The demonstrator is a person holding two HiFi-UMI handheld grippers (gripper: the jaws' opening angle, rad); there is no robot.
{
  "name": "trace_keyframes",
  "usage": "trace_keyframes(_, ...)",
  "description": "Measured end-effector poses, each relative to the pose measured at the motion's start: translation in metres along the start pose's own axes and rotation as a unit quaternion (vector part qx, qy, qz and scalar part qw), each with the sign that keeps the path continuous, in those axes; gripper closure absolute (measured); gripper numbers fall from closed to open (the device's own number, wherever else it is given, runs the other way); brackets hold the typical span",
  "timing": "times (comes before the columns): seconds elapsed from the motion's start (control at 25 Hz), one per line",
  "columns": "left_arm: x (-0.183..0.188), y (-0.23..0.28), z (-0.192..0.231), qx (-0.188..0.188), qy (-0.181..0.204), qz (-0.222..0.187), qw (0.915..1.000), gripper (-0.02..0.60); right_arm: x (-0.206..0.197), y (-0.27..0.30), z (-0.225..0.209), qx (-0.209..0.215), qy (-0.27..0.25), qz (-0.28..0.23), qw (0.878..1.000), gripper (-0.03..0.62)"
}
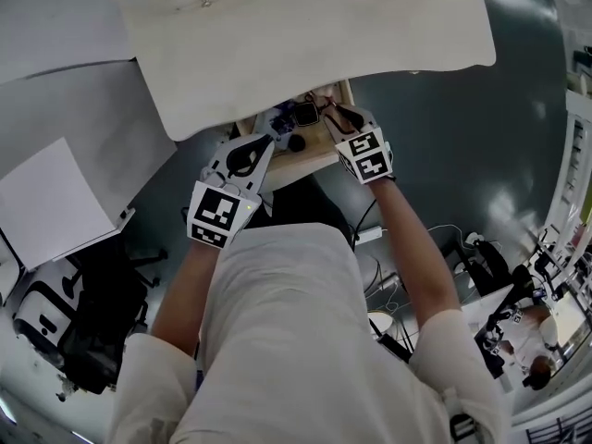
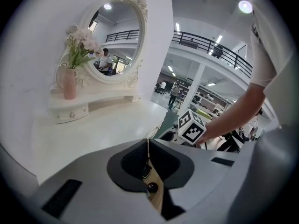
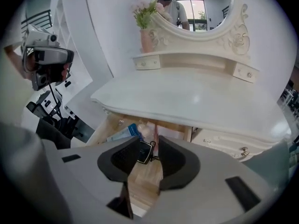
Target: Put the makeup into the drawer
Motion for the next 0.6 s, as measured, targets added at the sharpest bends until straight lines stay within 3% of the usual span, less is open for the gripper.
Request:
trace_keyframes(0.24,0.011,-0.013,-0.006,0.021,0.0,-0.022,0.9995,0.557,0.012,-0.034,-0.005,-0.01,-0.007,-0.033,0.999,0.524)
trace_keyframes(0.6,0.022,-0.049,-0.001,0.038,0.015,-0.056,0.9976,0.557,0.031,-0.07,0.025,-0.013,-0.014,-0.076,0.997,0.56)
Point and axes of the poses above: the fingertips, and each gripper's own axes: y forward along the fingers, z to its left, x out of its top, the point moved 3 cm from there along -y, backward along the fingers, and after that the axes turned 2 degrees about -y, right-handed, at the moved point
